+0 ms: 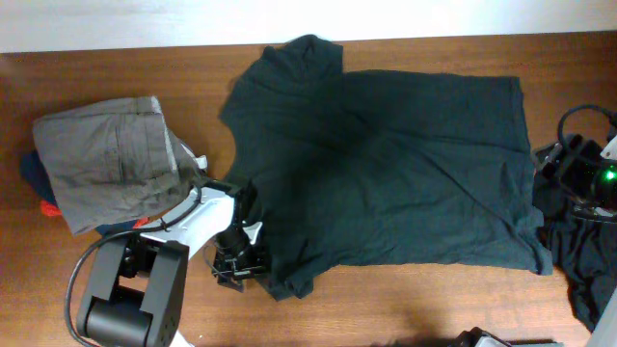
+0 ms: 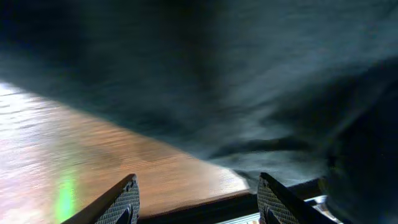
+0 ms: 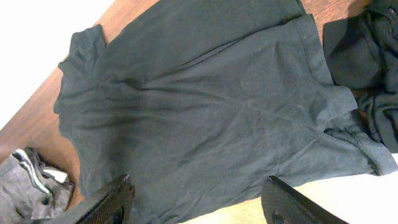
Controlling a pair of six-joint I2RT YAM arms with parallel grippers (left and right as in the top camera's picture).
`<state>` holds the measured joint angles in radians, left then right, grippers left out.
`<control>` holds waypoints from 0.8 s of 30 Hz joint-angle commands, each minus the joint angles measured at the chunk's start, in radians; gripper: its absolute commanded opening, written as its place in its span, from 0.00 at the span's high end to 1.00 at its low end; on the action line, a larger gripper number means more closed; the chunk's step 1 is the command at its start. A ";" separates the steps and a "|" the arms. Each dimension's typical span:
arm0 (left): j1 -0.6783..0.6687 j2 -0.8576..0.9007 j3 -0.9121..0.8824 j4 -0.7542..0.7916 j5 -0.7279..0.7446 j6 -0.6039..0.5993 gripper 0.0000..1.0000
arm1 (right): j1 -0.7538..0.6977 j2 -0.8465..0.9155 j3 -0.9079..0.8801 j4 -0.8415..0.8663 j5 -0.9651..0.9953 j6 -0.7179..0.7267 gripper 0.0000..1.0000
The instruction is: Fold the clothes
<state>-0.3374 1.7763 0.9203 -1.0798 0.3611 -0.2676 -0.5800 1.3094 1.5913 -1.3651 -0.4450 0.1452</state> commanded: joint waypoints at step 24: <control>-0.067 0.081 0.032 -0.089 -0.148 -0.049 1.00 | -0.004 0.002 0.002 -0.031 0.016 -0.037 0.30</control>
<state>-0.4187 1.8843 0.9405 -1.1419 0.3428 -0.3317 -0.5800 1.3102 1.5913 -1.3922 -0.4419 0.1287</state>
